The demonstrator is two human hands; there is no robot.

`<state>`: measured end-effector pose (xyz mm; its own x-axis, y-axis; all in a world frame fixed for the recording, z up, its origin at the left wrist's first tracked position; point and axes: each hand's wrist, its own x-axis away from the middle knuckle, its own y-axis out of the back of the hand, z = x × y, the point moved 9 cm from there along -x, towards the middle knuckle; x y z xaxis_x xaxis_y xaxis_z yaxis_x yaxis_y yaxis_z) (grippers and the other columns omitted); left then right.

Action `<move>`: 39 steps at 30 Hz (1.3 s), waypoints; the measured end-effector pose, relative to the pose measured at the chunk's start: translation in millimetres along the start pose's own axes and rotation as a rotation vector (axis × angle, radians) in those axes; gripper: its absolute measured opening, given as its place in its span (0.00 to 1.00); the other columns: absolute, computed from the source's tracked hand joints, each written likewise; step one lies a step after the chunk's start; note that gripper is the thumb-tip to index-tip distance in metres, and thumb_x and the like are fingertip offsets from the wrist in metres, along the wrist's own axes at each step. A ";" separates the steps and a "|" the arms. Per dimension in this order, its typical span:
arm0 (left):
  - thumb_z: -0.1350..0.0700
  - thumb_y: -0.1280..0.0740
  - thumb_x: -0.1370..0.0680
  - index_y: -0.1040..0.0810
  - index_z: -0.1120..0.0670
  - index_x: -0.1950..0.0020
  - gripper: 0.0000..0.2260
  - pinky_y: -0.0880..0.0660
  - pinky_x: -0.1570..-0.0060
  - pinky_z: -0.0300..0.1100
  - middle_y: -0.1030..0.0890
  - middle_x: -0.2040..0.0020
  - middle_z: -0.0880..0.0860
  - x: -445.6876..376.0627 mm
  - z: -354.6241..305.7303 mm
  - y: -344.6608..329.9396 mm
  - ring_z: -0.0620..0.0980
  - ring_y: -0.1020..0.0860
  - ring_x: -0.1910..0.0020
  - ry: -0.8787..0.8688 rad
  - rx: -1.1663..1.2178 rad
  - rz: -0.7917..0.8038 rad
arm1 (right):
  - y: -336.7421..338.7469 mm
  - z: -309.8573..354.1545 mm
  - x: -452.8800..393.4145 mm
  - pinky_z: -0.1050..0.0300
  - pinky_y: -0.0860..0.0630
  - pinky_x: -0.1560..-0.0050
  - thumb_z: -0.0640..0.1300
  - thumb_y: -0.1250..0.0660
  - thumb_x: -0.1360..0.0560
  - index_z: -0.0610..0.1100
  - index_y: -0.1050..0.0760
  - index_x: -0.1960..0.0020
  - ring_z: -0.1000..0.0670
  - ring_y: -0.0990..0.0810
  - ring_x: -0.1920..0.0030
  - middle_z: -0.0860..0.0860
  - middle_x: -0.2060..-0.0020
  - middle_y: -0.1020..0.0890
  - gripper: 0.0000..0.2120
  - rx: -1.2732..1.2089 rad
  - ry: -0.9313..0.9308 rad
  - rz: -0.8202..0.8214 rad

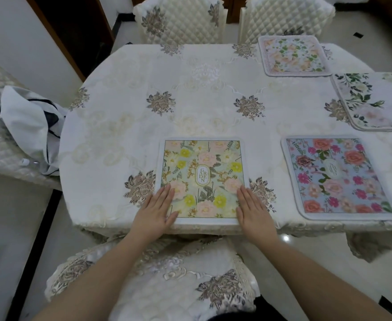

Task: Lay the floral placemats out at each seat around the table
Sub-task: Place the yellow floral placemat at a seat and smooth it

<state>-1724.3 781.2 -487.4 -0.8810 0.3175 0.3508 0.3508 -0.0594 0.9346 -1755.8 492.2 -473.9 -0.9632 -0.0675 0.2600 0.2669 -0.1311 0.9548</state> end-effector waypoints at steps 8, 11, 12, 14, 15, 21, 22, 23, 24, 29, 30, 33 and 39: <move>0.39 0.50 0.17 0.48 0.52 0.19 0.30 0.44 0.25 0.56 0.45 0.19 0.57 10.6 5.3 45.1 0.58 0.43 0.21 0.097 -0.129 0.177 | 31.7 -0.5 21.3 0.51 0.43 0.26 0.53 0.50 0.17 0.45 0.40 0.23 0.49 0.38 0.24 0.48 0.23 0.37 0.25 0.033 -0.033 0.093; 0.40 0.49 0.17 0.42 0.50 0.21 0.27 0.37 0.29 0.55 0.37 0.22 0.55 11.5 -19.9 76.0 0.56 0.36 0.25 0.057 -0.094 0.031 | 46.7 -12.5 42.3 0.51 0.37 0.29 0.54 0.47 0.18 0.46 0.36 0.25 0.48 0.34 0.26 0.48 0.24 0.35 0.25 0.023 -0.096 0.082; 0.40 0.48 0.17 0.40 0.50 0.21 0.26 0.36 0.30 0.55 0.36 0.22 0.53 10.5 -31.4 83.6 0.55 0.36 0.25 0.036 -0.065 0.002 | 52.2 -18.1 49.0 0.51 0.36 0.30 0.55 0.47 0.18 0.46 0.35 0.25 0.48 0.34 0.26 0.47 0.24 0.36 0.25 0.022 -0.119 0.076; 0.39 0.49 0.18 0.39 0.49 0.22 0.27 0.37 0.30 0.55 0.34 0.23 0.52 8.1 -58.8 93.8 0.53 0.36 0.25 -0.012 -0.040 -0.022 | 64.4 -31.0 61.5 0.50 0.36 0.30 0.55 0.46 0.19 0.47 0.35 0.25 0.48 0.35 0.26 0.47 0.24 0.35 0.25 0.023 -0.163 0.055; 0.38 0.49 0.19 0.38 0.48 0.22 0.27 0.38 0.29 0.55 0.33 0.24 0.51 7.0 -74.6 98.1 0.52 0.35 0.25 -0.045 -0.049 -0.039 | 70.2 -38.4 67.9 0.50 0.38 0.29 0.56 0.46 0.19 0.47 0.36 0.25 0.48 0.36 0.25 0.47 0.24 0.36 0.25 0.026 -0.187 0.043; 0.34 0.53 0.21 0.38 0.48 0.22 0.31 0.44 0.26 0.56 0.33 0.23 0.52 1.9 -175.1 123.7 0.53 0.37 0.24 -0.217 -0.118 -0.114 | 106.1 -84.7 104.0 0.45 0.42 0.26 0.58 0.45 0.19 0.47 0.34 0.25 0.45 0.36 0.25 0.46 0.25 0.33 0.26 0.038 -0.306 -0.029; 0.34 0.53 0.21 0.38 0.49 0.22 0.32 0.45 0.26 0.56 0.34 0.23 0.52 0.1 -192.0 127.7 0.53 0.37 0.24 -0.241 -0.117 -0.118 | 113.5 -93.6 110.0 0.44 0.40 0.27 0.57 0.44 0.19 0.46 0.33 0.26 0.44 0.34 0.26 0.45 0.26 0.32 0.26 0.036 -0.318 -0.057; 0.34 0.54 0.21 0.37 0.49 0.22 0.32 0.45 0.26 0.56 0.33 0.23 0.52 -1.5 -208.8 133.2 0.53 0.37 0.24 -0.267 -0.113 -0.132 | 119.5 -103.1 115.4 0.44 0.39 0.27 0.57 0.43 0.20 0.46 0.33 0.26 0.44 0.34 0.27 0.45 0.27 0.31 0.26 0.043 -0.327 -0.076; 0.34 0.55 0.22 0.34 0.49 0.23 0.33 0.43 0.26 0.55 0.31 0.24 0.53 -3.3 -226.3 139.0 0.54 0.35 0.25 -0.291 -0.109 -0.146 | 123.7 -114.2 120.5 0.44 0.38 0.27 0.58 0.44 0.20 0.46 0.34 0.26 0.45 0.34 0.27 0.46 0.27 0.31 0.26 0.049 -0.336 -0.086; 0.35 0.51 0.21 0.32 0.50 0.25 0.31 0.43 0.26 0.54 0.30 0.25 0.53 -19.5 -314.3 153.1 0.55 0.36 0.25 -0.384 -0.098 -0.159 | 131.8 -181.0 140.6 0.48 0.48 0.24 0.60 0.50 0.19 0.47 0.39 0.23 0.46 0.42 0.22 0.46 0.22 0.38 0.29 0.010 -0.383 -0.104; 0.35 0.49 0.20 0.31 0.51 0.25 0.30 0.43 0.26 0.54 0.30 0.25 0.53 -24.4 -332.5 156.9 0.55 0.36 0.24 -0.401 -0.097 -0.164 | 133.9 -194.8 143.0 0.48 0.48 0.24 0.60 0.50 0.19 0.47 0.39 0.23 0.46 0.43 0.22 0.46 0.22 0.39 0.29 -0.003 -0.392 -0.111; 0.36 0.50 0.20 0.29 0.51 0.26 0.30 0.42 0.26 0.55 0.28 0.27 0.54 -34.4 -388.1 170.2 0.56 0.33 0.26 -0.448 -0.125 -0.182 | 138.5 -234.9 150.8 0.48 0.46 0.24 0.60 0.49 0.19 0.47 0.39 0.23 0.46 0.41 0.23 0.47 0.24 0.36 0.29 -0.023 -0.419 -0.119; 0.35 0.55 0.21 0.29 0.52 0.26 0.33 0.51 0.23 0.54 0.24 0.30 0.53 -42.1 -494.4 186.8 0.54 0.30 0.28 -0.559 -0.169 -0.202 | 153.5 -308.1 176.1 0.46 0.39 0.27 0.57 0.42 0.20 0.45 0.31 0.28 0.43 0.34 0.26 0.45 0.27 0.30 0.26 -0.079 -0.483 -0.154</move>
<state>-1778.7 288.8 -298.4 -0.6086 0.7836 0.1248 0.0989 -0.0812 0.9918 -1875.1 155.5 -326.0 -0.8909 0.4205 0.1719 0.1044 -0.1787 0.9783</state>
